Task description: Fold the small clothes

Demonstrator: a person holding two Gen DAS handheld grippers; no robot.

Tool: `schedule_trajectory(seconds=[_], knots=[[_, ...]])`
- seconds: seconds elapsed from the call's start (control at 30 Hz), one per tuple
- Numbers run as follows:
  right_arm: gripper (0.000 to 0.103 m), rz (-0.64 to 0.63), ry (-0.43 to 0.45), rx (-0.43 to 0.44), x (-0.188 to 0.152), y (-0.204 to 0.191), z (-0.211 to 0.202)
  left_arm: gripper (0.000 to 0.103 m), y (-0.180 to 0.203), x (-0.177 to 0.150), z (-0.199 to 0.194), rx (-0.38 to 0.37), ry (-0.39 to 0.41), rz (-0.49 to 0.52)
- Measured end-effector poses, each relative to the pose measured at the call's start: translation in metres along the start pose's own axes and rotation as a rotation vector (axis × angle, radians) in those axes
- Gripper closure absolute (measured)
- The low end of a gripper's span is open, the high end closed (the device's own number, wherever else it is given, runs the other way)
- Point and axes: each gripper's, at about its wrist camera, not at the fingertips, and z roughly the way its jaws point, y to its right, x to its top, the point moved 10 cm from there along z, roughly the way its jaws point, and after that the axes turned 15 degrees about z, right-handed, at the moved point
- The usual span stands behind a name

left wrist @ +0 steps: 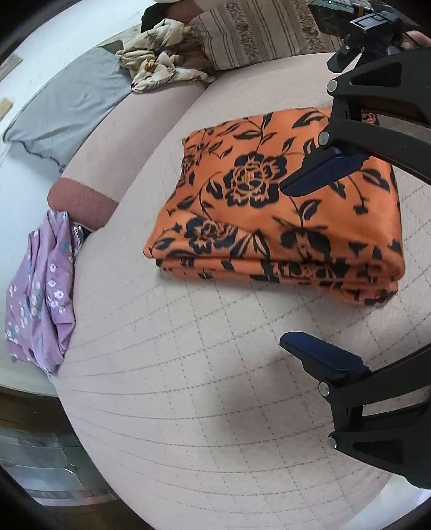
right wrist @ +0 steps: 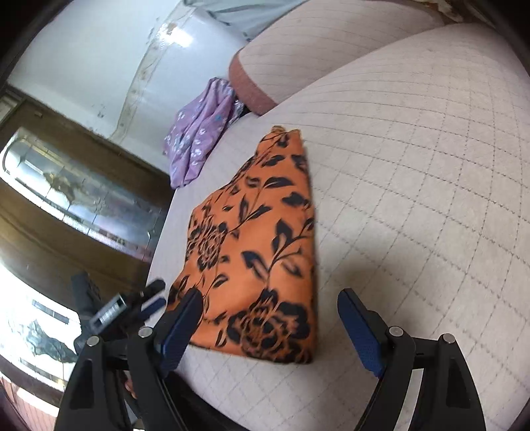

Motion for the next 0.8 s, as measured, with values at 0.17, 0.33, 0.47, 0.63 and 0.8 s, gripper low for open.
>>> schedule_trajectory(seconds=[0.17, 0.33, 0.47, 0.63, 0.8], knots=[[0.017, 0.021, -0.043, 0.006, 0.009, 0.003, 0.019, 0.019, 0.008, 0.004, 0.009, -0.015, -0.008, 0.035], [0.017, 0.033, -0.07, -0.001, 0.024, 0.001, 0.04, 0.019, 0.002, 0.014, 0.021, -0.02, -0.022, 0.017], [0.017, 0.015, -0.084, -0.002, 0.032, -0.007, 0.051, 0.019, 0.005, 0.028, 0.027, -0.008, -0.015, 0.043], [0.017, -0.003, -0.1, -0.017, 0.04, -0.012, 0.067, 0.019, 0.01, 0.035, 0.041, -0.011, -0.033, 0.047], [0.017, -0.007, -0.116, -0.016, 0.042, -0.013, 0.078, 0.019, 0.015, 0.033, 0.054, -0.018, -0.058, 0.065]])
